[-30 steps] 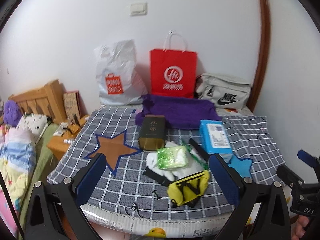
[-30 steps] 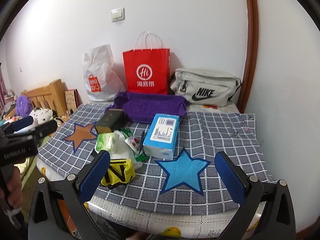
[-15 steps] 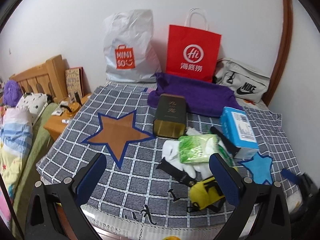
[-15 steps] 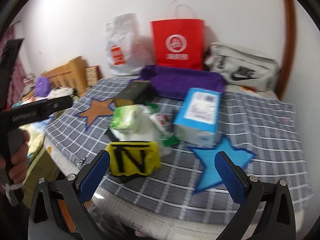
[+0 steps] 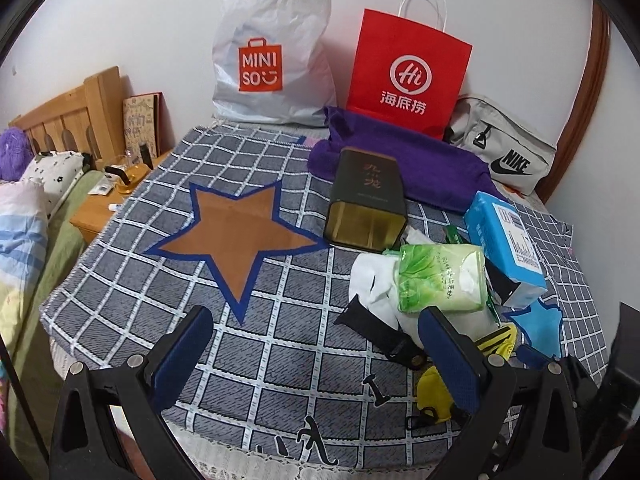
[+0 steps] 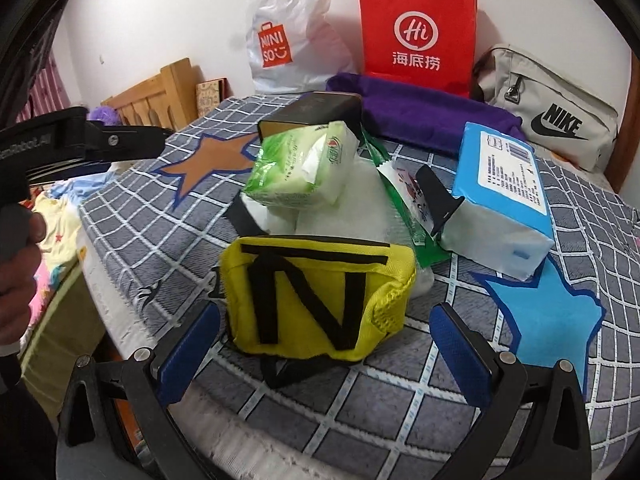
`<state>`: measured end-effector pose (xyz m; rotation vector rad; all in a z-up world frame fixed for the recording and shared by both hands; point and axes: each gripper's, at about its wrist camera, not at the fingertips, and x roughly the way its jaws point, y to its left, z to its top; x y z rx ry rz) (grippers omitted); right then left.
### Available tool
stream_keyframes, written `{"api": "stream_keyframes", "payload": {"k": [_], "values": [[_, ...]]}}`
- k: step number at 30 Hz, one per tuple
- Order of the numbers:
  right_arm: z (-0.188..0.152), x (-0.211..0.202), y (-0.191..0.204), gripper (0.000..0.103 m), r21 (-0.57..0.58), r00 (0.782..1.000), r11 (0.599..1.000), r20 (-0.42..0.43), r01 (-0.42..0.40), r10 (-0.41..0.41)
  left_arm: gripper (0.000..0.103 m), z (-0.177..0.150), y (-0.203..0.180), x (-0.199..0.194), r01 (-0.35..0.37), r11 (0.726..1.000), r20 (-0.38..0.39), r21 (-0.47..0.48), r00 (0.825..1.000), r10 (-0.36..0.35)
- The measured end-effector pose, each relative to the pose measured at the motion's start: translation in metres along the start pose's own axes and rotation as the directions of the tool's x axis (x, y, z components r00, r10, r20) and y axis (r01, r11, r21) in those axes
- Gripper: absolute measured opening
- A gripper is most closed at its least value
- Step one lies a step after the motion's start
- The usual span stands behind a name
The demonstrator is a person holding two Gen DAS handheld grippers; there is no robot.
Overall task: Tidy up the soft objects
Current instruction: 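Grasp the yellow N pouch with the right gripper while the left grasps the green tissue pack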
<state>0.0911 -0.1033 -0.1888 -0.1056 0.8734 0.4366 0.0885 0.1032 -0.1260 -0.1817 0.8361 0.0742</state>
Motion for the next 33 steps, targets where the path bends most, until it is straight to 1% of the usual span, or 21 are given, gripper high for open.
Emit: {"api": "stream_keyframes", "payload": {"k": [7, 10, 11, 12, 13, 17, 22, 25, 29, 33], "values": [[0.004, 0.024, -0.004, 0.103, 0.062, 0.998, 0.997, -0.025, -0.056, 0.058, 0.103, -0.002, 0.001, 0.012, 0.031, 1.000, -0.024, -0.003, 0.999, -0.031], [0.005, 0.033, -0.001, 0.102, 0.058, 0.998, 0.997, -0.044, -0.045, 0.047, 0.103, -0.002, 0.003, 0.015, 0.036, 0.999, -0.030, -0.009, 0.999, -0.036], [0.004, 0.032, -0.001, 0.099, 0.053, 0.998, 0.997, -0.034, -0.047, 0.049, 0.103, -0.002, 0.003, 0.015, 0.034, 0.999, -0.030, -0.009, 0.999, -0.035], [0.004, 0.030, 0.000, 0.091, 0.047, 0.998, 0.997, -0.027, -0.058, 0.059, 0.103, -0.002, 0.004, 0.016, 0.034, 0.999, -0.031, -0.008, 0.999, -0.035], [0.004, 0.027, 0.000, 0.089, 0.042, 0.998, 0.997, -0.022, -0.065, 0.066, 0.103, -0.002, 0.004, 0.016, 0.035, 0.999, -0.031, -0.008, 0.999, -0.035], [0.002, 0.014, -0.004, 0.087, 0.038, 0.997, 0.997, -0.017, -0.072, 0.073, 0.103, -0.002, 0.004, 0.017, 0.036, 0.999, -0.034, -0.006, 0.999, -0.036], [-0.001, -0.007, -0.016, 0.087, 0.059, 0.996, 0.995, 0.019, -0.084, 0.083, 0.103, -0.002, -0.006, 0.020, 0.046, 0.999, -0.041, 0.013, 0.998, -0.046], [0.000, -0.017, -0.026, 0.087, 0.080, 0.996, 0.993, 0.038, -0.087, 0.084, 0.103, -0.001, -0.020, 0.023, 0.082, 0.996, -0.050, 0.026, 0.995, -0.081], [-0.001, -0.032, -0.045, 0.087, 0.103, 0.996, 0.993, 0.071, -0.063, 0.056, 0.103, 0.000, -0.039, 0.031, 0.142, 0.989, -0.069, 0.038, 0.988, -0.139], [-0.005, -0.037, -0.063, 0.087, 0.128, 0.996, 0.990, 0.071, -0.055, 0.046, 0.103, 0.002, -0.061, 0.040, 0.194, 0.979, -0.094, 0.066, 0.978, -0.188]]}}
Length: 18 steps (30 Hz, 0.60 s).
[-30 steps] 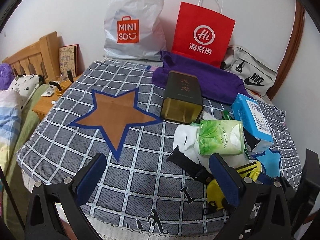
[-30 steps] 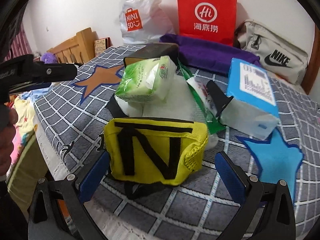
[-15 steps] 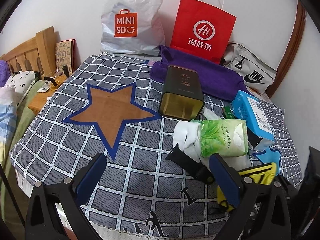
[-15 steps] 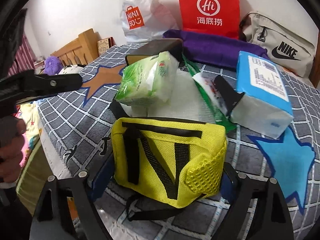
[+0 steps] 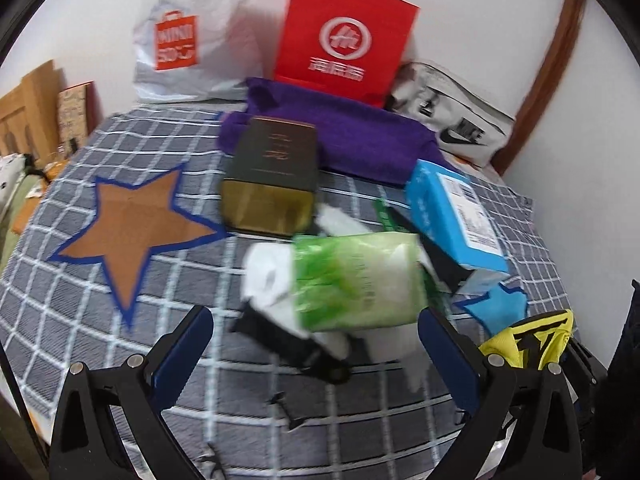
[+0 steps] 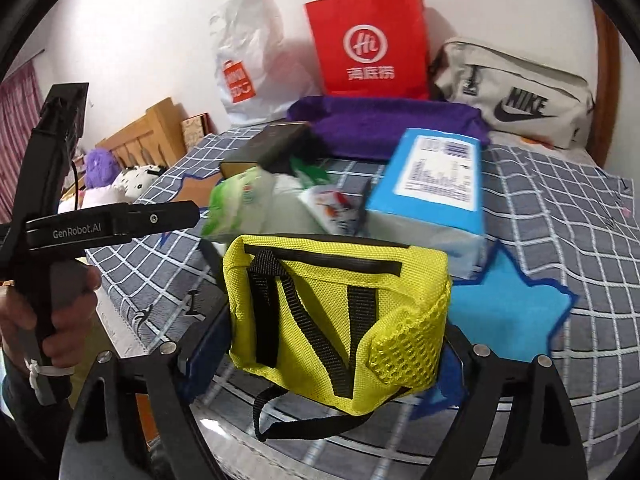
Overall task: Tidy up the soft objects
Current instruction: 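Grasp the yellow N pouch with the right gripper while the left grasps the green tissue pack, then lift and carry the pouch and tissue pack toward the purple towel with both grippers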
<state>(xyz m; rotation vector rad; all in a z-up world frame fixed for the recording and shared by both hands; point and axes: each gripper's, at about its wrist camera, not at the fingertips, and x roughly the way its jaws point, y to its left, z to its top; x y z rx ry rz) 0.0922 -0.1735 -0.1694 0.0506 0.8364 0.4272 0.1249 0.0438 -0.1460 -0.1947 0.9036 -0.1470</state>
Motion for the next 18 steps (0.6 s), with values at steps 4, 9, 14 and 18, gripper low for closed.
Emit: {"api": "stream_keyframes", "payload": {"k": [4, 9, 14, 18], "values": [[-0.001, -0.005, -0.020, 0.087, 0.028, 1.000, 0.999, 0.001, 0.016, -0.016, 0.103, 0.004, -0.015, 0.015, 0.010, 1.000, -0.017, 0.025, 1.000, -0.010], [-0.003, 0.000, -0.037, 0.087, 0.048, 1.000, 0.999, -0.022, 0.011, -0.010, 0.102, 0.010, -0.019, 0.028, 0.006, 1.000, -0.009, 0.007, 1.000, -0.006], [-0.007, 0.014, -0.048, 0.087, 0.082, 0.998, 0.997, -0.067, 0.013, -0.008, 0.072, 0.013, -0.014, 0.034, 0.000, 1.000, -0.030, 0.005, 1.000, 0.000], [-0.004, 0.018, -0.053, 0.087, 0.103, 0.997, 0.995, -0.073, 0.003, 0.004, 0.071, 0.017, -0.005, 0.023, -0.019, 1.000, -0.010, 0.006, 1.000, 0.019]]}}
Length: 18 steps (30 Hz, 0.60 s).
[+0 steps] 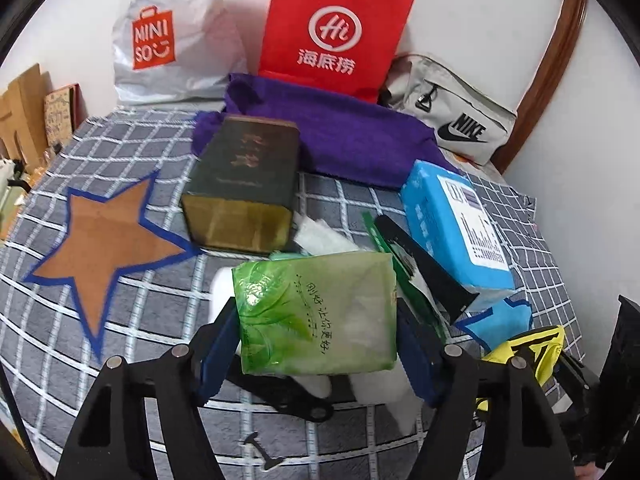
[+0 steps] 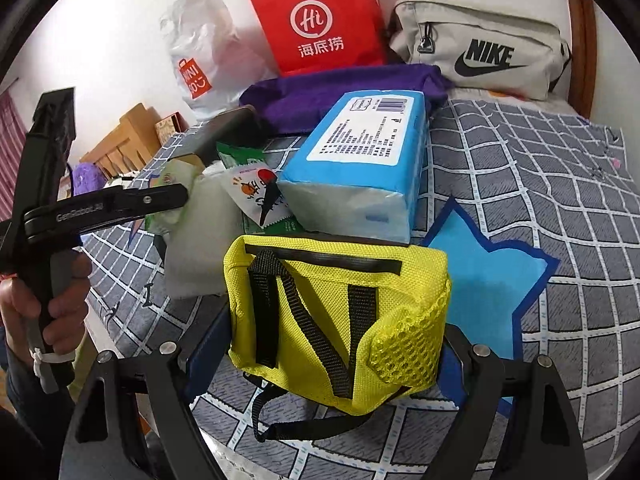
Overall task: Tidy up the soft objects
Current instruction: 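Lift and carry the pouch and tissue pack toward the purple towel with both grippers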
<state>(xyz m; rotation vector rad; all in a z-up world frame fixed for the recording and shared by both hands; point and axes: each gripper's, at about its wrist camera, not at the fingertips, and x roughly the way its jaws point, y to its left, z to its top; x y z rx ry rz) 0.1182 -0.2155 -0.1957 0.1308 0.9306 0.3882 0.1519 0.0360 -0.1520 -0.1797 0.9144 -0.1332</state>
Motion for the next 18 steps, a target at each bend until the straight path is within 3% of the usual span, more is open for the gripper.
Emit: {"api": "stream_keyframes", "payload": {"k": [18], "values": [[0.054, -0.039, 0.014, 0.086, -0.016, 0.997, 1.000, 0.077, -0.020, 0.021, 0.071, 0.043, 0.023, -0.035, -0.092, 0.995, 0.039, -0.035, 0.995, 0.093]]}}
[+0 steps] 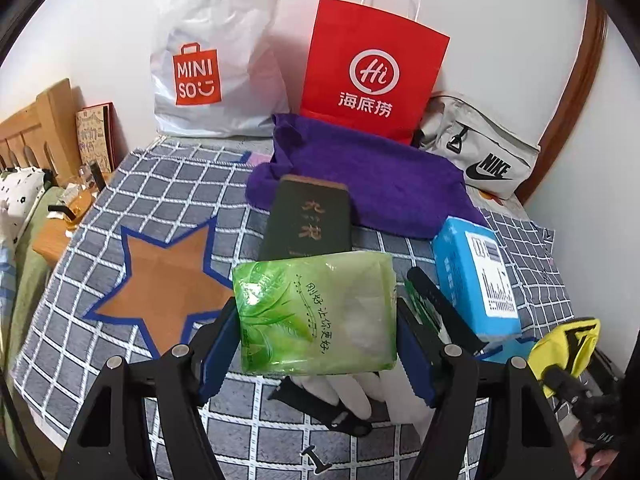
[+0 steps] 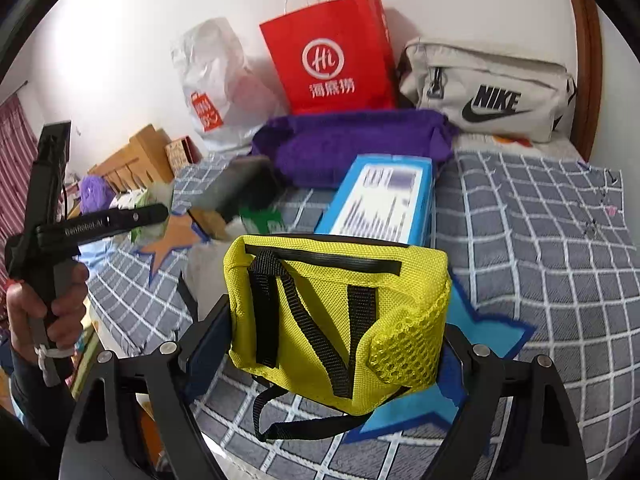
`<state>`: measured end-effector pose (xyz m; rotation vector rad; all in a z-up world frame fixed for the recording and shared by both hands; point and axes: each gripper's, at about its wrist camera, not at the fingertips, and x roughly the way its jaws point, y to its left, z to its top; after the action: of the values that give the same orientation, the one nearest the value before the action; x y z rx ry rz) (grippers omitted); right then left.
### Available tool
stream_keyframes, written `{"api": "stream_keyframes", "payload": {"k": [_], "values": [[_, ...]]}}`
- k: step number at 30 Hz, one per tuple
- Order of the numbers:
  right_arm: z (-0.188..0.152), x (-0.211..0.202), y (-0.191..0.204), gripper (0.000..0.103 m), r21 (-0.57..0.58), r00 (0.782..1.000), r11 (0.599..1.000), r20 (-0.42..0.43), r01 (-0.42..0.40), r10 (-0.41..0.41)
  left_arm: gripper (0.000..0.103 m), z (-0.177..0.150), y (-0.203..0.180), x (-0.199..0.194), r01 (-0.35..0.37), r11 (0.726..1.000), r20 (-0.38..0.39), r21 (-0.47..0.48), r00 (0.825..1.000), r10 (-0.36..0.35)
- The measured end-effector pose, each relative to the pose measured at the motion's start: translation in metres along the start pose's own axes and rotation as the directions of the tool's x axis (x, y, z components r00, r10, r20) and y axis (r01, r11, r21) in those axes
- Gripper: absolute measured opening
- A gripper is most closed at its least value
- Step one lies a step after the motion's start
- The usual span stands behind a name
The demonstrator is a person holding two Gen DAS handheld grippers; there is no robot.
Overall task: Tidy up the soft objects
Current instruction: 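Lift and carry the pouch and tissue pack toward the purple towel with both grippers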
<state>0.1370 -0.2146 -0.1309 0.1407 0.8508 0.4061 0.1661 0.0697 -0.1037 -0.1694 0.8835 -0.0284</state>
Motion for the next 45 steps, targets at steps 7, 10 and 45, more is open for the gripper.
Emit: {"api": "stream_keyframes", "payload": {"k": [7, 10, 45], "values": [[0.023, -0.004, 0.003, 0.086, -0.012, 1.000, 1.000, 0.027, -0.002, 0.003, 0.071, 0.015, 0.002, -0.004, -0.014, 1.000, 0.019, 0.003, 1.000, 0.014], [0.031, -0.005, 0.004, 0.086, -0.015, 0.999, 1.000, 0.037, 0.006, -0.005, 0.071, 0.022, 0.002, -0.002, -0.018, 1.000, 0.019, 0.001, 1.000, 0.018], [0.181, 0.072, -0.029, 0.086, -0.032, 0.998, 0.999, 0.057, -0.004, 0.006, 0.071, 0.140, -0.021, 0.074, -0.056, 0.995, 0.007, 0.081, 0.998, 0.055]]}}
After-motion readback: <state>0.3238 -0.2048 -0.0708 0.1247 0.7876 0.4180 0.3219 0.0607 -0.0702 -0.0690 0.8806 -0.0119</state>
